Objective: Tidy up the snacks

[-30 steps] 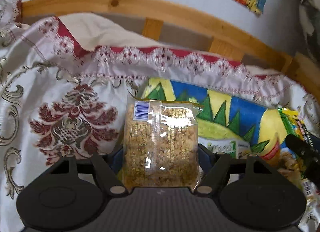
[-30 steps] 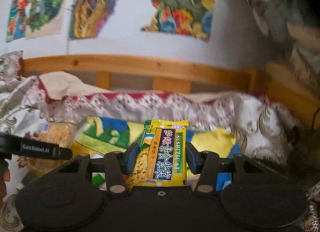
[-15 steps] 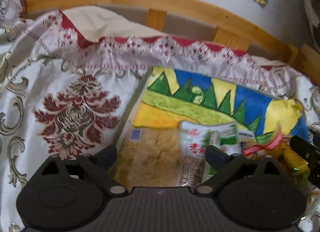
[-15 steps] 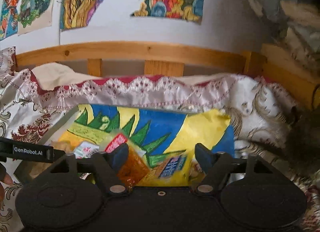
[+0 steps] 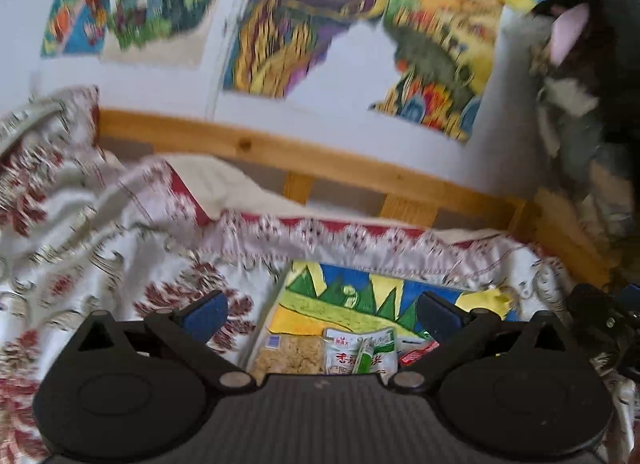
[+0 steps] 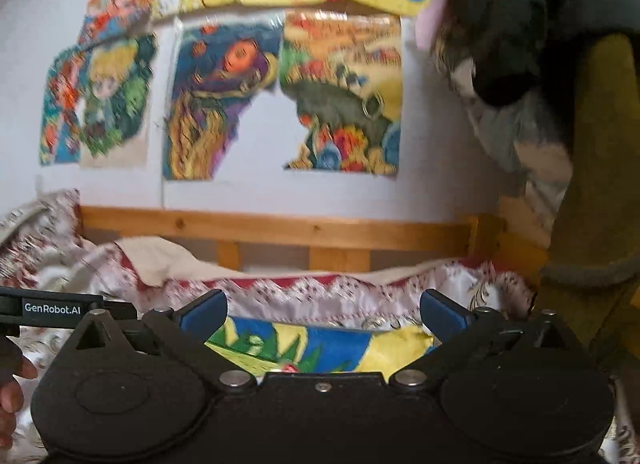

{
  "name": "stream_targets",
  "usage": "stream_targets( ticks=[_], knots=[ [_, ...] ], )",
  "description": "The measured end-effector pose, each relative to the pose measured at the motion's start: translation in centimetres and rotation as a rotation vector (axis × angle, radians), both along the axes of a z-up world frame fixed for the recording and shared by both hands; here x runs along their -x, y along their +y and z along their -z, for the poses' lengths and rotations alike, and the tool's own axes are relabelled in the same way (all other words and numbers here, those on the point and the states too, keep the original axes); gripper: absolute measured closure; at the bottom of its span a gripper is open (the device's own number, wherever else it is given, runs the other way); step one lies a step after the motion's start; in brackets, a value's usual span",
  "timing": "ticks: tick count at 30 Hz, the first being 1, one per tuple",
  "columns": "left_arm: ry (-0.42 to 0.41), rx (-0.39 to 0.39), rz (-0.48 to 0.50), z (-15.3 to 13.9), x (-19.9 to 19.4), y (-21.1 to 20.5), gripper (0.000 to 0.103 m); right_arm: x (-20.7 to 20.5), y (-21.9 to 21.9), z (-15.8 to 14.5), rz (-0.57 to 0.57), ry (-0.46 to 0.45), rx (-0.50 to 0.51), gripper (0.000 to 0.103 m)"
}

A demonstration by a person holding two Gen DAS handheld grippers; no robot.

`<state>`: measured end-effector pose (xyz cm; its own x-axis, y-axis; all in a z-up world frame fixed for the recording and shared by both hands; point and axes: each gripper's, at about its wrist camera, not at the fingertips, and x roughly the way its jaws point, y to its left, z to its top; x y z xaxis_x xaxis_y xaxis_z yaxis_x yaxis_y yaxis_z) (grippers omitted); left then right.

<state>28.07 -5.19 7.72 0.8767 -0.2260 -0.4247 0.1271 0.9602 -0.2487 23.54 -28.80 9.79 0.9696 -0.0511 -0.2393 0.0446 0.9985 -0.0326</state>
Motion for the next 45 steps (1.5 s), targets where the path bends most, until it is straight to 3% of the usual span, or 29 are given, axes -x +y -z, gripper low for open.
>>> stream_targets(
  ticks=[12,21,34,45],
  knots=[
    [-0.058,-0.019,-0.024,-2.5,12.2,3.4,0.0,10.5,3.2,-3.5,-0.079,-0.038,-0.013,0.001],
    [-0.033,-0.149,-0.023,-1.2,18.4,4.2,0.0,16.6,5.5,-2.1,-0.055,0.005,-0.029,0.001],
    [0.078,-0.144,-0.013,2.5,21.8,6.5,0.0,21.0,7.6,2.1,0.067,0.167,-0.055,0.001],
    [0.144,-0.164,-0.011,5.4,21.2,6.4,0.0,22.2,8.4,4.4,0.14,0.25,-0.085,0.001]
  ],
)
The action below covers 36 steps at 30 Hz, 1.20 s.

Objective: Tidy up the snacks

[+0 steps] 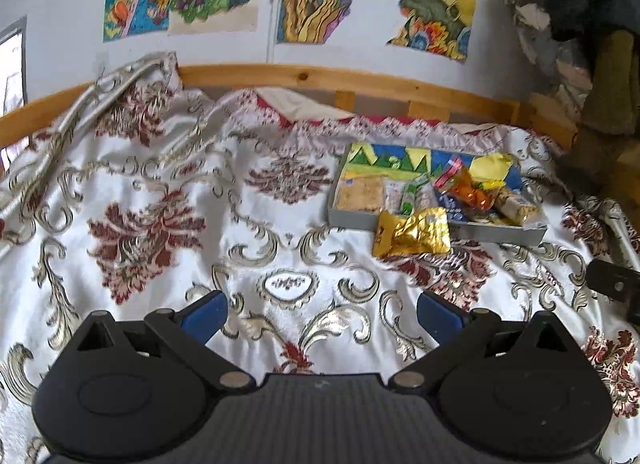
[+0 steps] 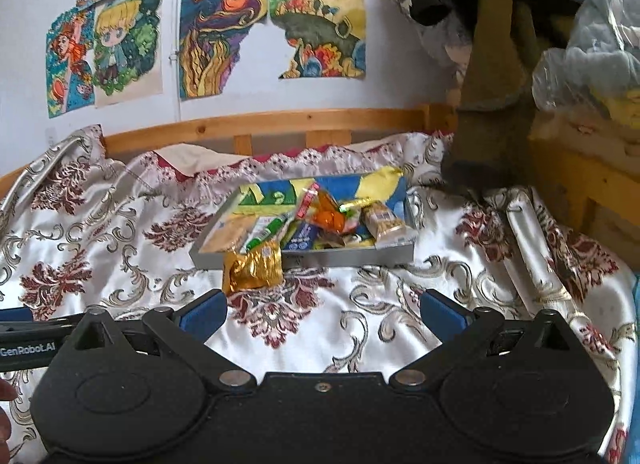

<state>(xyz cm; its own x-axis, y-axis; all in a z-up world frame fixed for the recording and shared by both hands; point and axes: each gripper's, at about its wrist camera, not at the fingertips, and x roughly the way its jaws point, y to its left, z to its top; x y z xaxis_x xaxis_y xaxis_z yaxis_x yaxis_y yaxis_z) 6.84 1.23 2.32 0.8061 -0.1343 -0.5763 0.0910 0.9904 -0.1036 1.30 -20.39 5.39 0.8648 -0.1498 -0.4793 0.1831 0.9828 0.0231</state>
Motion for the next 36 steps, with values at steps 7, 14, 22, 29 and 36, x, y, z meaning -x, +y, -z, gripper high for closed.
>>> stream_targets(
  ticks=[7,14,22,29,36],
  knots=[
    [0.028,0.007,0.0,0.8,-0.9,0.5,0.0,-0.3,0.5,-0.5,0.049,0.016,0.016,0.001],
    [0.025,0.028,-0.042,0.8,-1.4,1.7,0.0,-1.3,2.0,-0.2,0.013,0.02,0.019,0.001],
    [-0.002,0.05,-0.097,0.9,-1.8,2.5,0.0,-2.3,2.1,1.4,-0.042,0.018,0.009,0.001],
    [-0.015,0.029,-0.118,1.6,-2.1,2.6,0.0,-3.2,0.8,2.4,-0.079,-0.008,0.024,0.001],
    [-0.019,0.007,-0.1,2.7,-2.5,1.7,0.0,-3.6,-0.5,3.9,-0.12,-0.03,0.048,0.001]
  ],
)
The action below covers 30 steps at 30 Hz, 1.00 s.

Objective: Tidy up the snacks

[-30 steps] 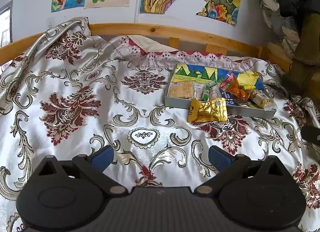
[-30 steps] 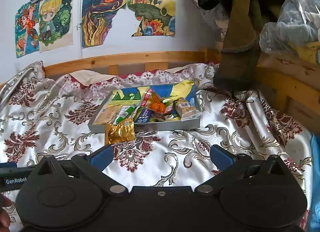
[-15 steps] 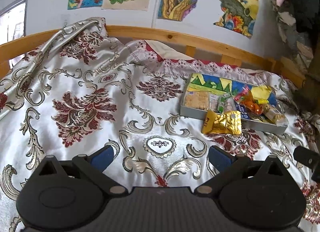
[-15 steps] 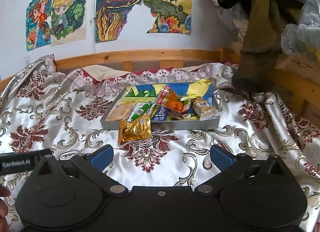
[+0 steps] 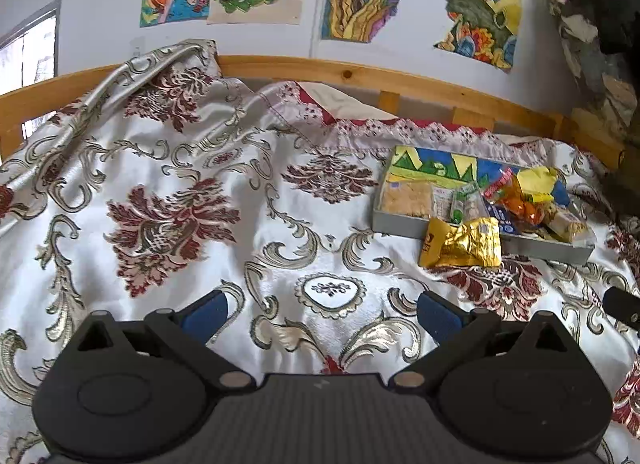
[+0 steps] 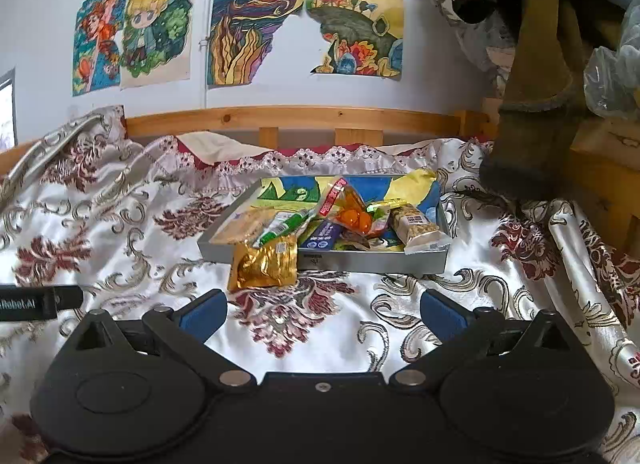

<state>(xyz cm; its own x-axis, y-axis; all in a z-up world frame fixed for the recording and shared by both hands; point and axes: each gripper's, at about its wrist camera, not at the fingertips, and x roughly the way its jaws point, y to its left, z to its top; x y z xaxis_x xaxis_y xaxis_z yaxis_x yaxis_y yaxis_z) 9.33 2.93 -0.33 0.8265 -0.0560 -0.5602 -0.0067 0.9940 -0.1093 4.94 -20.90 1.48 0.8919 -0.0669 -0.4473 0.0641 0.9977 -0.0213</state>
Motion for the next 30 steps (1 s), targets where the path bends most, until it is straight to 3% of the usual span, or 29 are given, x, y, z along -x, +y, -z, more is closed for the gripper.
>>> stream_targets(
  ticks=[12,25,30],
  knots=[
    [0.054,-0.008,0.046,2.3,-1.5,-1.5,0.0,-2.0,-2.0,3.9,0.02,0.061,-0.092,0.001],
    [0.048,-0.035,0.088,3.5,-3.2,-3.0,0.0,-3.4,-1.9,5.4,0.031,0.111,-0.08,0.001],
    [0.046,-0.008,0.088,3.5,-4.1,-3.2,0.0,-4.3,-1.4,5.6,0.013,0.118,-0.066,0.001]
  ],
)
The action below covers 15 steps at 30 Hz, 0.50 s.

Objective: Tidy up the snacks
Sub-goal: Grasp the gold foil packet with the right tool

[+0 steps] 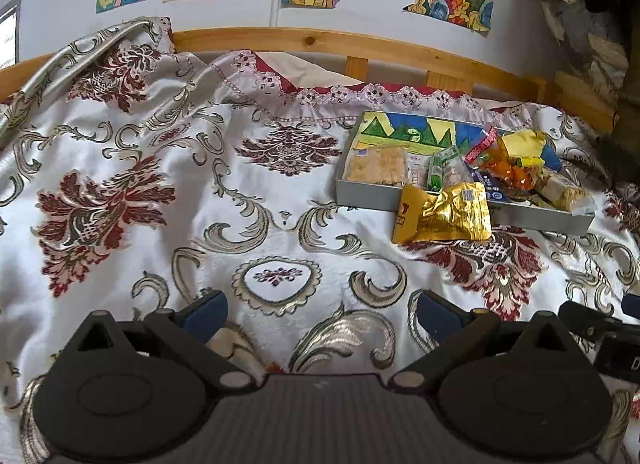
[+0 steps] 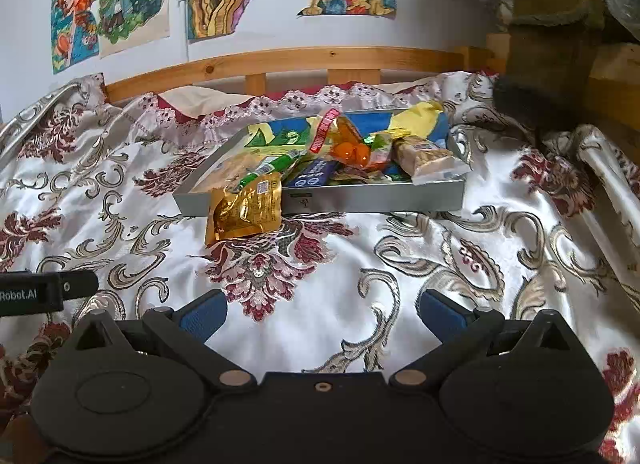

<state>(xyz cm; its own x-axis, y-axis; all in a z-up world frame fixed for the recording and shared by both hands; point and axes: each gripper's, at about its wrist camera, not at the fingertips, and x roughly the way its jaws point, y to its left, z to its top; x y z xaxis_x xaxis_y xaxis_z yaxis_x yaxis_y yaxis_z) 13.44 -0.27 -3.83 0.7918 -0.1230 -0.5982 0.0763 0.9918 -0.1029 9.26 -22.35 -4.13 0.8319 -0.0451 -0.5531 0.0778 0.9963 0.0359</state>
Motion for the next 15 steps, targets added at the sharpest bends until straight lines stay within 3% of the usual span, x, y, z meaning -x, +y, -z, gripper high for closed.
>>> stream_targets(
  ticks=[11,15],
  knots=[
    [0.027,0.008,-0.022,0.0,-2.4,0.3,0.0,-4.4,0.8,0.0,-0.084,-0.004,0.016,0.001],
    [0.022,0.015,-0.038,0.2,-2.9,0.8,0.0,-7.6,1.0,0.0,-0.122,0.013,-0.029,0.001]
  ],
)
